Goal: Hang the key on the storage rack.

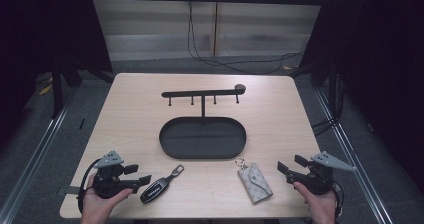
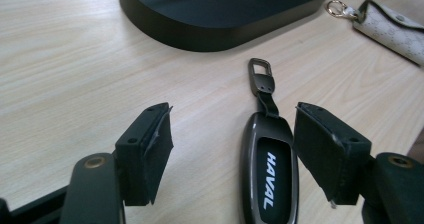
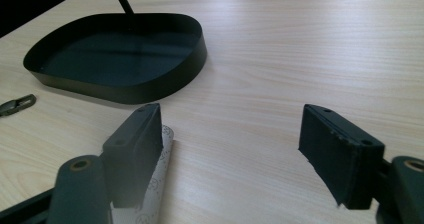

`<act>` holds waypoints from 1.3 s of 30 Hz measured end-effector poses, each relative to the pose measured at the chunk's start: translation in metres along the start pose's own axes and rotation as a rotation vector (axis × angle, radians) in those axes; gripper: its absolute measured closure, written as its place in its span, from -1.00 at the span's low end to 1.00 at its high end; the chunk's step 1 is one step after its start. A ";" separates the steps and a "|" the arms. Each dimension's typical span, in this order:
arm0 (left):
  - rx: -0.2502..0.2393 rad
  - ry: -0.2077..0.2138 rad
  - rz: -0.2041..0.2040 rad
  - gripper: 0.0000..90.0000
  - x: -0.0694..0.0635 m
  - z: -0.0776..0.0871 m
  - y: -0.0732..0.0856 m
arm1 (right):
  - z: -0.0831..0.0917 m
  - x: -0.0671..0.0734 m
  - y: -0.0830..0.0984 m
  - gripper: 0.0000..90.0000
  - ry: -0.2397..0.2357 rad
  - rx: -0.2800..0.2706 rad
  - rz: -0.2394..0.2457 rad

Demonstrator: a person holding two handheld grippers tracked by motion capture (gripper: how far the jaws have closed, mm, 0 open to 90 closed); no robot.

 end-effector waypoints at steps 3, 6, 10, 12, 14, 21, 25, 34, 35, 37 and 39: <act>0.002 0.002 0.000 -0.28 -0.001 -0.001 0.000 | 0.000 0.001 0.001 -0.42 -0.010 0.005 -0.013; 0.005 0.000 -0.001 -0.28 -0.001 -0.001 0.000 | -0.001 0.002 0.002 -0.42 -0.012 0.009 -0.018; 0.002 -0.002 -0.003 -0.26 -0.004 0.001 0.000 | -0.002 0.002 0.004 -0.43 -0.013 0.031 -0.023; -0.001 -0.001 -0.012 -0.26 -0.007 0.002 -0.002 | -0.001 0.001 0.005 -0.43 -0.014 0.031 -0.025; 0.007 0.006 -0.023 -0.26 -0.010 0.001 -0.002 | -0.002 0.002 0.006 -0.44 -0.016 0.040 -0.025; 0.053 -0.006 -0.040 -0.21 -0.017 -0.004 -0.010 | -0.003 0.004 0.006 -0.47 -0.031 0.041 -0.016; 0.106 -0.009 -0.067 -0.21 -0.020 -0.011 -0.011 | -0.004 0.004 0.007 -0.47 -0.043 0.054 -0.025; 0.158 -0.016 -0.073 -0.22 -0.017 -0.012 -0.024 | -0.004 0.005 0.007 -0.48 -0.048 0.052 -0.020; 0.161 -0.023 -0.077 -0.22 -0.016 -0.013 -0.026 | -0.004 0.005 0.007 -0.48 -0.049 0.053 -0.021; 0.163 -0.023 -0.082 -0.24 -0.016 -0.013 -0.032 | -0.004 0.005 0.007 -0.48 -0.046 0.055 -0.023; 0.173 -0.035 -0.101 -0.24 -0.015 -0.013 -0.037 | -0.004 0.005 0.007 -0.48 -0.042 0.058 -0.023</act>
Point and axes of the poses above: each handheld gripper's, and its own axes: z roughly backward along the jaws, y roughly out of its underside, x roughly to its left, the point moved 8 cm from there along -z, roughly forward along the jaws, and after that the axes turned 5 degrees about -z, right-handed, at the moved point
